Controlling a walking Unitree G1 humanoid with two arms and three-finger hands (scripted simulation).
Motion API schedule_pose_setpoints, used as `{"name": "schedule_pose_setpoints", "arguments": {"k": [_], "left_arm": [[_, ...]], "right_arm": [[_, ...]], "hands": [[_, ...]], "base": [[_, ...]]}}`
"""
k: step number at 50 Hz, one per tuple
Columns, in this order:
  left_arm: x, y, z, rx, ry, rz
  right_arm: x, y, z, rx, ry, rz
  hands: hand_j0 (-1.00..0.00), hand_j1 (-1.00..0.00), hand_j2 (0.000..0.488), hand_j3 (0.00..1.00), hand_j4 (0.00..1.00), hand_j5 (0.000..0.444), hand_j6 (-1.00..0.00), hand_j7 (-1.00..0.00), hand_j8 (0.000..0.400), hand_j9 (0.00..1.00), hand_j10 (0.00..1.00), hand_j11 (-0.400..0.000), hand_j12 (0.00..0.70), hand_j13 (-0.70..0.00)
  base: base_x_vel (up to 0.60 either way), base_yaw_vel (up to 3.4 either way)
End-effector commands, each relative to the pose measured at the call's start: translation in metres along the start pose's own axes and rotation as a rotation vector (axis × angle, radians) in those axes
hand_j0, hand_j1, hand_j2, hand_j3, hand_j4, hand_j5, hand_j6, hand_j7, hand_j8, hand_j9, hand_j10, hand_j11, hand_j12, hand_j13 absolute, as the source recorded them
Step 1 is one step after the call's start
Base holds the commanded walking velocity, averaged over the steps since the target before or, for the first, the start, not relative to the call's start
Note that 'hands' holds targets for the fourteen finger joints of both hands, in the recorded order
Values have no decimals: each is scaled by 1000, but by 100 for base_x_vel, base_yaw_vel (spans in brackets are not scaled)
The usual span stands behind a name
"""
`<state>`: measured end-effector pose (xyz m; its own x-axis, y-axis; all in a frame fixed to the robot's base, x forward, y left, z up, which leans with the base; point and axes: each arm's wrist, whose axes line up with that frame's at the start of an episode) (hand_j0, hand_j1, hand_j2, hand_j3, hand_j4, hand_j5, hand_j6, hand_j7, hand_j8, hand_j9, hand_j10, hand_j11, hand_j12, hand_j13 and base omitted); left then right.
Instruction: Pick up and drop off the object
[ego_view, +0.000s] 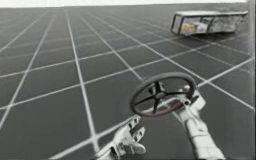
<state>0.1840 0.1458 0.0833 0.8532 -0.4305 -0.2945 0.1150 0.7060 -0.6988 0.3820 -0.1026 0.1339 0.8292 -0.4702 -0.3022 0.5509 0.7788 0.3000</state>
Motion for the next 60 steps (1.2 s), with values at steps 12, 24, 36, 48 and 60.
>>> {"name": "schedule_pose_setpoints", "arguments": {"k": [12,24,36,48,60], "left_arm": [[2,-5,1,17,6,-7],[2,-5,1,17,6,-7],[2,-5,1,17,6,-7],[2,-5,1,17,6,-7],[2,-5,1,17,6,-7]], "right_arm": [[3,-6,6,28,-11,-10],[3,-6,6,28,-11,-10],[3,-6,6,28,-11,-10],[3,-6,6,28,-11,-10],[3,-6,6,28,-11,-10]], "hands": [[0,0,0,1000,1000,0,0,0,0,1000,1000,-400,0,-700],[0,0,0,1000,1000,0,0,0,0,1000,1000,-400,0,-700],[0,0,0,1000,1000,0,0,0,0,1000,1000,-400,0,-700],[0,0,0,1000,1000,0,0,0,0,1000,1000,-400,0,-700],[0,0,0,1000,1000,0,0,0,0,1000,1000,-400,0,-700]], "base": [[30,-55],[35,-48],[42,-44],[46,-31],[48,-25]]}}
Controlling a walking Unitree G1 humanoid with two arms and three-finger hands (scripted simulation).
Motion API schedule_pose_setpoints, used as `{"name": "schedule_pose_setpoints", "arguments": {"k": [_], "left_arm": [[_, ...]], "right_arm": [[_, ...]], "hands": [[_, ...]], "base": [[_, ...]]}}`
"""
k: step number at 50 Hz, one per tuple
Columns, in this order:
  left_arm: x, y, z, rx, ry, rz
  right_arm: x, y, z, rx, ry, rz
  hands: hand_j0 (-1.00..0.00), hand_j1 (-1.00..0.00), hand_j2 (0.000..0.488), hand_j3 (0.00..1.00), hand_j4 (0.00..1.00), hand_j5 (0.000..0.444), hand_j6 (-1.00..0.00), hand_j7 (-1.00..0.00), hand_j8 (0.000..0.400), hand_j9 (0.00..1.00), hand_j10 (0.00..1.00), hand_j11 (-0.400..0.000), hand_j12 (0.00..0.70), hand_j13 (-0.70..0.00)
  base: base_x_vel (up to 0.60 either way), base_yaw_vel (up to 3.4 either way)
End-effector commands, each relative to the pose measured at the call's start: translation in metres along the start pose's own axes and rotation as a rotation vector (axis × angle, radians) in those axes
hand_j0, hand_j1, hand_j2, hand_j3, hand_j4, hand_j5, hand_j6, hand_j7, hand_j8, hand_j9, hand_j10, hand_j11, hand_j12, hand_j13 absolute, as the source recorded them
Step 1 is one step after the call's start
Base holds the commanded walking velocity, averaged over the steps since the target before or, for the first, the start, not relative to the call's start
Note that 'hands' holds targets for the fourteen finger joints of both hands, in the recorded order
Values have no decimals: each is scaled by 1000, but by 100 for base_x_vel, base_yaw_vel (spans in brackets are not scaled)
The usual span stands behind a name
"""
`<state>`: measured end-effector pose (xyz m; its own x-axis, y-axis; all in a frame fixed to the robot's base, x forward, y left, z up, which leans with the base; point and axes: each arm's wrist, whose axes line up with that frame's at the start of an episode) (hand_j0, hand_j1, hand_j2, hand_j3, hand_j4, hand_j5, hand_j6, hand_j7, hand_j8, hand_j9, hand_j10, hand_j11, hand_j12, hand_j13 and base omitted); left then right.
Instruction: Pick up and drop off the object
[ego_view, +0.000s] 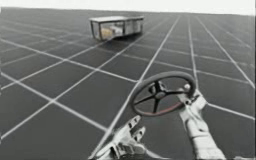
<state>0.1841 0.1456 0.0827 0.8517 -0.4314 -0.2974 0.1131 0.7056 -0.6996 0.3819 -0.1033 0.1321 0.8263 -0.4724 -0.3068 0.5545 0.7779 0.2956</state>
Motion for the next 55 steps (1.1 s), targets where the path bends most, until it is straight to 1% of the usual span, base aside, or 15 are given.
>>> {"name": "schedule_pose_setpoints", "arguments": {"k": [1,55], "left_arm": [[2,-5,2,19,3,-8],[2,-5,2,19,3,-8]], "right_arm": [[2,-5,7,31,-15,-5],[2,-5,7,31,-15,-5]], "hands": [[0,0,0,1000,1000,0,0,0,0,1000,1000,-400,0,-700],[0,0,0,1000,1000,0,0,0,0,1000,1000,-400,0,-700]], "base": [[50,-20],[55,-9]]}}
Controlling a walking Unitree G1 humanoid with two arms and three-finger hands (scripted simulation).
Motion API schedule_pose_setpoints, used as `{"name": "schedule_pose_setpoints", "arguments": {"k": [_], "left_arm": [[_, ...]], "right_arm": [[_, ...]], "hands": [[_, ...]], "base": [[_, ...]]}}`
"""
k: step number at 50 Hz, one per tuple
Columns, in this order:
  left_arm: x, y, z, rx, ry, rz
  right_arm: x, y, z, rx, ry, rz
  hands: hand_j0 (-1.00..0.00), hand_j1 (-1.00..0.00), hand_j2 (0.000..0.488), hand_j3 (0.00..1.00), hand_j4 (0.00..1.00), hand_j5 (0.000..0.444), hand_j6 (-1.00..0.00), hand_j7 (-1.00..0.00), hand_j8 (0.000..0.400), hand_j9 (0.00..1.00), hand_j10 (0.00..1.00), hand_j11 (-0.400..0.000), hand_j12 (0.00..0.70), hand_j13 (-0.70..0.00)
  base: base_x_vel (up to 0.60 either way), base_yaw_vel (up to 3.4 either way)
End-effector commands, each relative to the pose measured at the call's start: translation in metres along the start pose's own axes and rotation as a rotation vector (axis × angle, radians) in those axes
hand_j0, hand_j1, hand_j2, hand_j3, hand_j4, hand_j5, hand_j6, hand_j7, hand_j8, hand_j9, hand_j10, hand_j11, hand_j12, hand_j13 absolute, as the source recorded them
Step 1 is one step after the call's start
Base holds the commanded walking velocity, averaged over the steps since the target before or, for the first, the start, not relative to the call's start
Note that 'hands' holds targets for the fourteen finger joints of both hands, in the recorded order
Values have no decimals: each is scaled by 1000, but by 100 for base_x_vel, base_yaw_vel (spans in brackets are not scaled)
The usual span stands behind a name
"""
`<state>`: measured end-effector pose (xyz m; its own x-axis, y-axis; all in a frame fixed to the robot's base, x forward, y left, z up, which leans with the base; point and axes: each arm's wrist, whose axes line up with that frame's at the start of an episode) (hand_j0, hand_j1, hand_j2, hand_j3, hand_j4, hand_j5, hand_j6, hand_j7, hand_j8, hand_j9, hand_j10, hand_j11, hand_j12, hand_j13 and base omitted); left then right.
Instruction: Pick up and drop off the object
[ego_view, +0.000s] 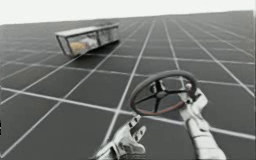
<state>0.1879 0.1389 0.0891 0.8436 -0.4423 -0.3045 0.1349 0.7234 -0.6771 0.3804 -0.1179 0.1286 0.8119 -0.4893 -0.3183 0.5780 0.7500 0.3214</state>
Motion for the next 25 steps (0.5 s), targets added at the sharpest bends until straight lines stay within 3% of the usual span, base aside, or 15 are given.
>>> {"name": "schedule_pose_setpoints", "arguments": {"k": [1,25], "left_arm": [[-2,4,-1,-17,-12,-4],[-2,4,-1,-17,-12,-4]], "right_arm": [[-5,9,4,-6,-19,20],[-5,9,4,-6,-19,20]], "hands": [[0,0,0,1000,1000,0,0,0,0,1000,1000,-400,0,-700],[0,0,0,1000,1000,0,0,0,0,1000,1000,-400,0,-700]], "base": [[59,2],[58,3]]}}
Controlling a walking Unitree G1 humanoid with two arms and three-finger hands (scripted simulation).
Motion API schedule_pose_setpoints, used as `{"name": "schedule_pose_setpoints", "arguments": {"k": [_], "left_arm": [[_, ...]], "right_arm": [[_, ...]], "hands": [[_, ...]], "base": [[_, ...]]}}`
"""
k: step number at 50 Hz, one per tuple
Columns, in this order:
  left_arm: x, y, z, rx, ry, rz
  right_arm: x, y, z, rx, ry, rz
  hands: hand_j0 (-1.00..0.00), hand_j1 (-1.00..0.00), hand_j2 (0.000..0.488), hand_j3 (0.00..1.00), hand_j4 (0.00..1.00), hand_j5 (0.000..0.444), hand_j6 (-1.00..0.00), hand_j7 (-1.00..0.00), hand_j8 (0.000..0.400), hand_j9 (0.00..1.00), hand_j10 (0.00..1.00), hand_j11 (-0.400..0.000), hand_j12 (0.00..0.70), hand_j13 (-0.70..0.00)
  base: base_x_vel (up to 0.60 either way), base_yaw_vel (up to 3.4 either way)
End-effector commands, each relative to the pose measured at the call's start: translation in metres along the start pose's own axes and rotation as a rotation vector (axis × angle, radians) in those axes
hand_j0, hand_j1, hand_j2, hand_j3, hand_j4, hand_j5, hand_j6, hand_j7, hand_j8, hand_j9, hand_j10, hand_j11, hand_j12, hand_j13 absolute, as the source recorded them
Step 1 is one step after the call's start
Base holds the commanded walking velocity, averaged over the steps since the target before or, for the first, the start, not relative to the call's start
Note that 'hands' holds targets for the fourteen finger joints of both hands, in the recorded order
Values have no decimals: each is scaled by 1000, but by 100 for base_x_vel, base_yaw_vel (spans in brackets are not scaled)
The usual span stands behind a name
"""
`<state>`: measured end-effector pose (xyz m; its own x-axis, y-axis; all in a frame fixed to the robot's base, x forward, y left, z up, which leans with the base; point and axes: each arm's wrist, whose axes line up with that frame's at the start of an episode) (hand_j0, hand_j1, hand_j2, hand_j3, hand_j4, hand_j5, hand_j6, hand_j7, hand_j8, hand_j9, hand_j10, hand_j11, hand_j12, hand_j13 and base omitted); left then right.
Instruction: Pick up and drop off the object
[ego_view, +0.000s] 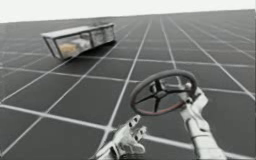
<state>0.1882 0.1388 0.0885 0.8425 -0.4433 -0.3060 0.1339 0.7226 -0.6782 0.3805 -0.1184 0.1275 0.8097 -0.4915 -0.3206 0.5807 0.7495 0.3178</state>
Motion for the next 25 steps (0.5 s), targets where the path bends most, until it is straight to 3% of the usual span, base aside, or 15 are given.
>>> {"name": "schedule_pose_setpoints", "arguments": {"k": [1,25], "left_arm": [[-3,3,-1,-16,-14,-4],[-3,3,-1,-16,-14,-4]], "right_arm": [[-5,9,5,-3,-20,23],[-5,9,5,-3,-20,23]], "hands": [[0,0,0,1000,1000,0,0,0,0,1000,1000,-400,0,-700],[0,0,0,1000,1000,0,0,0,0,1000,1000,-400,0,-700]], "base": [[55,8],[57,6]]}}
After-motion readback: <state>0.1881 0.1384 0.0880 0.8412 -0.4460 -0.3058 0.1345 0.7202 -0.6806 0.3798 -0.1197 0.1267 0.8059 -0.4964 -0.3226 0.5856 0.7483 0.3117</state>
